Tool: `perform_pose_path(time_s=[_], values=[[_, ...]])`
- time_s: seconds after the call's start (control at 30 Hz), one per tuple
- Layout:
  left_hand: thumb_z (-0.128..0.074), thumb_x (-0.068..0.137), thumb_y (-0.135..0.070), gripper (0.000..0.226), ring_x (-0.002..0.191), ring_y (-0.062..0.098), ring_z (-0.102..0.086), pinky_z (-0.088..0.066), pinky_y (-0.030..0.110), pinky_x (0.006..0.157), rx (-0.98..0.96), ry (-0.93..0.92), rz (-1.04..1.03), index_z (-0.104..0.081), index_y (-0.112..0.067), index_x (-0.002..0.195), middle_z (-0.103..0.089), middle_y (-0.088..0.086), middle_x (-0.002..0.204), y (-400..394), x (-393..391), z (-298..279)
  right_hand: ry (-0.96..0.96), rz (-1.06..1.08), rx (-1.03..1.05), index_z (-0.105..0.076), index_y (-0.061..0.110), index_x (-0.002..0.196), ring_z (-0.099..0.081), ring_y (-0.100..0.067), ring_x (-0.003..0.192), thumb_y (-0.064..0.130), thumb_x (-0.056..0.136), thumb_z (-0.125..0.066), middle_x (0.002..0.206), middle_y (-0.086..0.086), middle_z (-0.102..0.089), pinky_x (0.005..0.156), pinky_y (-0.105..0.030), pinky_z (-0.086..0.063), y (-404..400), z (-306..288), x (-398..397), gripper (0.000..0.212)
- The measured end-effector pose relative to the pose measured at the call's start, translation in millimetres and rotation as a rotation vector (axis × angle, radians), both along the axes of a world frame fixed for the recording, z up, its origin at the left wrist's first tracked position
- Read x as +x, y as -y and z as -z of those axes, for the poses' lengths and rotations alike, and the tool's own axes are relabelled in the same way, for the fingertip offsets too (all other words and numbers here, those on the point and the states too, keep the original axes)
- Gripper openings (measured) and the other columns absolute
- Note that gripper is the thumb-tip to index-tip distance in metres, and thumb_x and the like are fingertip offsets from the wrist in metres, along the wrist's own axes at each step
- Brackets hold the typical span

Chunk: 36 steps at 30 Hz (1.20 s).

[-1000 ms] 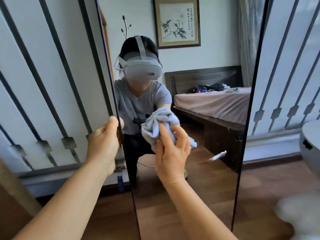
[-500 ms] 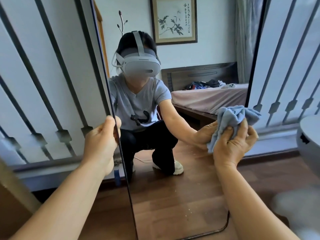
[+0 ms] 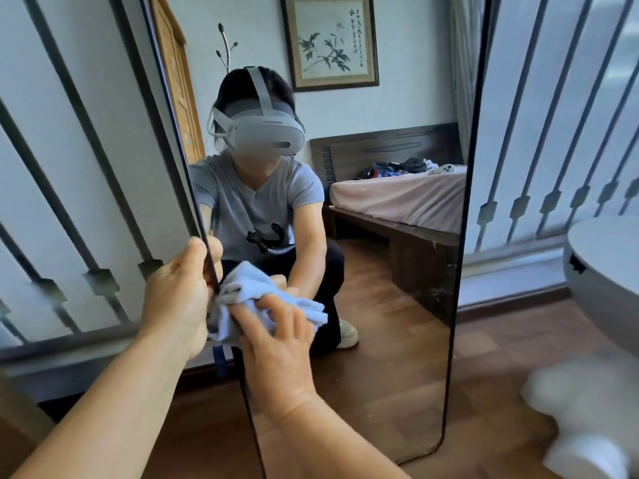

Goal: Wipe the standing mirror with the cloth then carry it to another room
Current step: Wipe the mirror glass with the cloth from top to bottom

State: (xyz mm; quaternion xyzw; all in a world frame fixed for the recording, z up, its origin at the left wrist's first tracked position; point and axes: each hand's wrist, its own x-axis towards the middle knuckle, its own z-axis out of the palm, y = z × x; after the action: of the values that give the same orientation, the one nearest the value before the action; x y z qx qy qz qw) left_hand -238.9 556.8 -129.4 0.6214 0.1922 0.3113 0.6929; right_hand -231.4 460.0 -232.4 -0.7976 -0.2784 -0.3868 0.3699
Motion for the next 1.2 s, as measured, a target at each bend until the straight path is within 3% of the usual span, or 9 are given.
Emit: perform_pose_path(time_s=[0.13, 0.27, 0.47, 0.6, 0.73, 0.87, 0.97, 1.07, 1.2], values=[[-0.052, 0.083, -0.035, 0.025, 0.083, 0.017, -0.064, -0.051, 0.031, 0.079, 0.000, -0.018, 0.002, -0.073, -0.024, 0.075, -0.068, 0.003, 0.088, -1.0, -2.4, 5.4, -0.031, -0.086, -0.012, -0.044, 0.041, 0.118, -0.041, -0.016, 0.104, 0.025, 0.081, -0.055, 0.120, 0.010, -0.034, 0.088, -0.035, -0.038, 5.1, -2.1, -0.9, 0.042], [-0.050, 0.088, -0.037, 0.029, 0.090, 0.020, -0.058, -0.043, 0.033, 0.080, 0.009, -0.018, 0.008, -0.073, -0.020, 0.086, -0.065, 0.005, 0.097, 3.6, -6.5, 17.3, -0.034, 0.009, 0.161, -0.054, 0.029, 0.110, -0.050, -0.027, 0.092, 0.014, 0.079, -0.056, 0.107, -0.005, -0.050, 0.076, -0.042, -0.045, 41.4, -13.9, 26.5, 0.034], [-0.053, 0.087, -0.040, 0.028, 0.096, 0.023, -0.063, -0.045, 0.041, 0.096, 0.008, -0.047, -0.008, -0.074, -0.022, 0.091, -0.069, 0.003, 0.099, 4.3, -11.6, 28.3, -0.157, 0.279, 0.538, -0.051, 0.002, 0.121, -0.037, -0.026, 0.106, 0.020, 0.083, -0.050, 0.113, -0.029, -0.043, 0.093, -0.020, -0.025, 125.1, -6.7, 76.9, 0.042], [-0.051, 0.086, -0.044, 0.031, 0.099, 0.024, -0.065, -0.045, 0.042, 0.097, 0.022, -0.057, -0.029, -0.074, -0.024, 0.093, -0.072, 0.002, 0.102, 6.2, -13.2, 30.4, -0.277, 0.342, 0.661, -0.042, 0.005, 0.131, -0.032, -0.025, 0.112, 0.013, 0.080, -0.044, 0.121, -0.032, -0.034, 0.091, 0.001, -0.015, 164.7, 6.9, 88.5, 0.052], [-0.042, 0.089, -0.047, 0.038, 0.092, 0.019, -0.061, -0.044, 0.036, 0.086, 0.019, -0.051, -0.024, -0.074, -0.027, 0.091, -0.071, 0.001, 0.100, 8.9, -13.4, 30.1, -0.321, 0.350, 0.681, -0.040, 0.009, 0.133, -0.034, -0.030, 0.114, 0.012, 0.083, -0.047, 0.124, -0.029, -0.033, 0.092, -0.007, -0.019, 156.2, 7.7, 84.2, 0.051], [-0.036, 0.091, -0.047, 0.042, 0.101, 0.019, -0.064, -0.045, 0.039, 0.097, 0.020, -0.068, -0.033, -0.073, -0.028, 0.094, -0.072, -0.003, 0.104, 9.9, -12.2, 28.7, -0.254, 0.285, 0.559, -0.046, 0.000, 0.127, -0.035, -0.023, 0.110, -0.004, 0.081, -0.060, 0.121, -0.029, -0.037, 0.093, -0.014, -0.022, 115.1, 0.4, 62.8, 0.049], [-0.035, 0.092, -0.046, 0.042, 0.102, 0.017, -0.064, -0.045, 0.038, 0.099, 0.025, -0.068, -0.026, -0.073, -0.030, 0.089, -0.072, -0.005, 0.102, 11.5, -12.4, 28.1, -0.153, 0.144, 0.421, -0.055, 0.010, 0.115, -0.034, -0.007, 0.099, -0.009, 0.073, -0.067, 0.111, -0.010, -0.043, 0.095, -0.007, -0.025, 77.0, -7.2, 40.3, 0.047], [-0.034, 0.092, -0.045, 0.043, 0.104, 0.022, -0.064, -0.045, 0.040, 0.099, 0.009, -0.077, -0.011, -0.072, -0.025, 0.094, -0.071, 0.000, 0.105, 10.3, -13.5, 26.5, -0.049, -0.060, 0.081, -0.059, 0.025, 0.114, -0.049, -0.020, 0.094, 0.008, 0.079, -0.061, 0.109, -0.006, -0.052, 0.085, -0.034, -0.046, 36.1, -1.8, 9.0, 0.039], [-0.031, 0.093, -0.046, 0.050, 0.092, 0.012, -0.066, -0.050, 0.030, 0.080, -0.020, -0.082, 0.061, -0.068, -0.016, 0.108, -0.069, 0.000, 0.101, 6.4, -16.3, 24.7, 0.065, -0.156, -0.129, -0.058, 0.035, 0.113, -0.053, -0.018, 0.088, 0.023, 0.081, -0.061, 0.114, 0.005, -0.042, 0.074, -0.028, -0.045, 9.6, 17.0, -7.9, 0.035]])
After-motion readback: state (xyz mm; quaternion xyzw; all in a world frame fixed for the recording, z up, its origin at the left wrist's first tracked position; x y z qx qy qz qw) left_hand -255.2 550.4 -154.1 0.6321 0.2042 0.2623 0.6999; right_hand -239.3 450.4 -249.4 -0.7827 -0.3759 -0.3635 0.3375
